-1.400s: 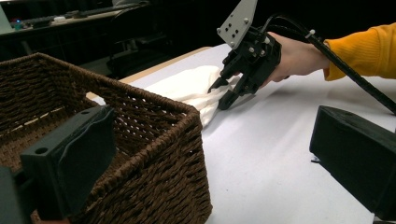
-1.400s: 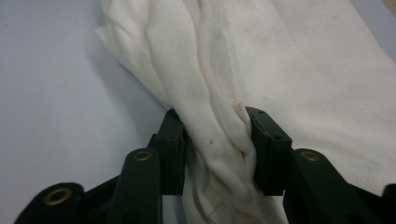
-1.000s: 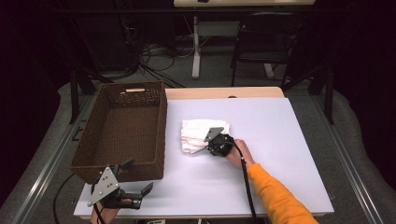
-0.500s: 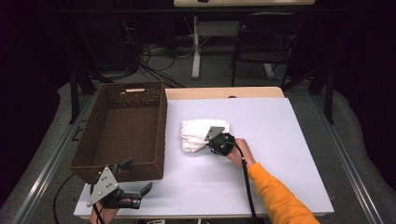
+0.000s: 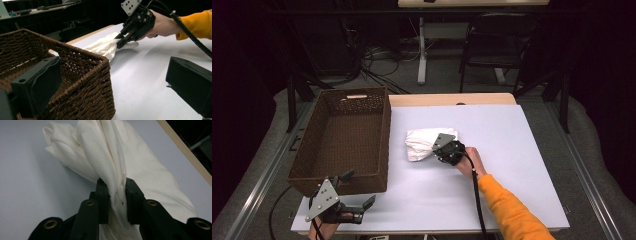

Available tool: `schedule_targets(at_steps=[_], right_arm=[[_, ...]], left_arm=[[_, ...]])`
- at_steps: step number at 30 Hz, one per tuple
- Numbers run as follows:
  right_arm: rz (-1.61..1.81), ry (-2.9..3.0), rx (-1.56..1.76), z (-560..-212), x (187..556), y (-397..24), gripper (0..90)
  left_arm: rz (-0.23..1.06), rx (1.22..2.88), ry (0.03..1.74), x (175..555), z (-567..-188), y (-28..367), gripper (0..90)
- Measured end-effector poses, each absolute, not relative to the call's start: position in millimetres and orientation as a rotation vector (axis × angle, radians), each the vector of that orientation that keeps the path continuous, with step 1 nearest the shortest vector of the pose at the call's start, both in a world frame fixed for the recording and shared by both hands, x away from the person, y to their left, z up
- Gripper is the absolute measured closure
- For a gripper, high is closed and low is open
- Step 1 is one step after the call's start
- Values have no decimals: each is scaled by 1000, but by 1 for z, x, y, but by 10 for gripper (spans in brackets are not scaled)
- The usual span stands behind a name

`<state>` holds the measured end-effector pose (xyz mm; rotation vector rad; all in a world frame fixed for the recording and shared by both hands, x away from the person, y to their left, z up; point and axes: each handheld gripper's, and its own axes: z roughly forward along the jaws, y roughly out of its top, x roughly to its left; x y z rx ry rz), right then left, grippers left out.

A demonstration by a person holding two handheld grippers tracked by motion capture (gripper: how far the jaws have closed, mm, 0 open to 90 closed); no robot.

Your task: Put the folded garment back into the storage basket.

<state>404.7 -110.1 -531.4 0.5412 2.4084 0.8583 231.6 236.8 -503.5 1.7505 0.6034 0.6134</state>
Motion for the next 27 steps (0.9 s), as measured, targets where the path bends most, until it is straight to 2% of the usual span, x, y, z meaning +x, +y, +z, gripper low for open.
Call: schedule_targets(at_steps=[27], right_arm=[[949, 2308, 547, -505, 401, -123, 756]], left_arm=[[611, 1745, 605, 231, -503, 237, 3]])
